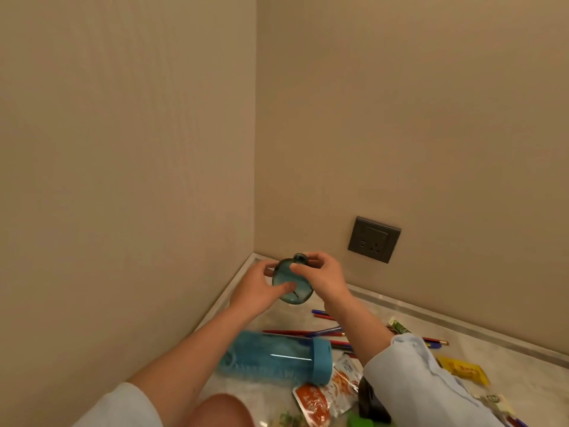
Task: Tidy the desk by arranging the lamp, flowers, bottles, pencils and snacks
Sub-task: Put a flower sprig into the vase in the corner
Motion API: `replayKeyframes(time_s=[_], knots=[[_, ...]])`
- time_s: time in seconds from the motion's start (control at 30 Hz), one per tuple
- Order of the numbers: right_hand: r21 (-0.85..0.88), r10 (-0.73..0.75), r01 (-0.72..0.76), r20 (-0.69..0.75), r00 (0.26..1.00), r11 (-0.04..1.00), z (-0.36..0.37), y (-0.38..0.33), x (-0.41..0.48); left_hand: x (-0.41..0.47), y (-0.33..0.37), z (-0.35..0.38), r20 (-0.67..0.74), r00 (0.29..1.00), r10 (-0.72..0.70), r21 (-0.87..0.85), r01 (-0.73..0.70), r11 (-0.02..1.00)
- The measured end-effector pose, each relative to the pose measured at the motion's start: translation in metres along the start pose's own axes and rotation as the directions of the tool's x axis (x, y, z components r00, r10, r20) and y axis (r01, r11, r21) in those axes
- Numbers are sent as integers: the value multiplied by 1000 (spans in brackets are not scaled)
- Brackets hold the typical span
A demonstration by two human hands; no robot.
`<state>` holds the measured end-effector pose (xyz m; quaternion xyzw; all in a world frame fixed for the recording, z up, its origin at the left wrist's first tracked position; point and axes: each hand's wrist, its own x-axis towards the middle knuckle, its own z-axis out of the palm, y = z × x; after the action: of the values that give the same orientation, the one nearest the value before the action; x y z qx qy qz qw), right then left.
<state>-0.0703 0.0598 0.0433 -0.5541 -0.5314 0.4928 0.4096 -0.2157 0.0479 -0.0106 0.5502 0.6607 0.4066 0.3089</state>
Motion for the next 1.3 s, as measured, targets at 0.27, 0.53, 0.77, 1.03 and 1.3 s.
replayKeyframes(time_s=[0.27, 0.53, 0.77, 1.03, 1.3], knots=[[-19, 78, -78, -3, 997, 997, 34, 25, 41, 28, -38, 9, 3, 993, -115, -47, 115, 992], [-75, 72, -71, 19, 997, 995, 54, 27, 78, 48, -49, 6, 2, 991, -132, -136, 131, 982], [-54, 50, -49, 20, 999, 997, 67, 25, 95, 53, -54, 6, -55, 990, -126, -146, 117, 982], [-62, -38, 35, -48, 998, 997, 85, 28, 104, 59, -52, 3, -57, 985, -162, -222, 145, 964], [-63, -35, 31, -64, 997, 998, 94, 31, 106, 54, -47, -1, -92, 988, -121, -326, 85, 941]])
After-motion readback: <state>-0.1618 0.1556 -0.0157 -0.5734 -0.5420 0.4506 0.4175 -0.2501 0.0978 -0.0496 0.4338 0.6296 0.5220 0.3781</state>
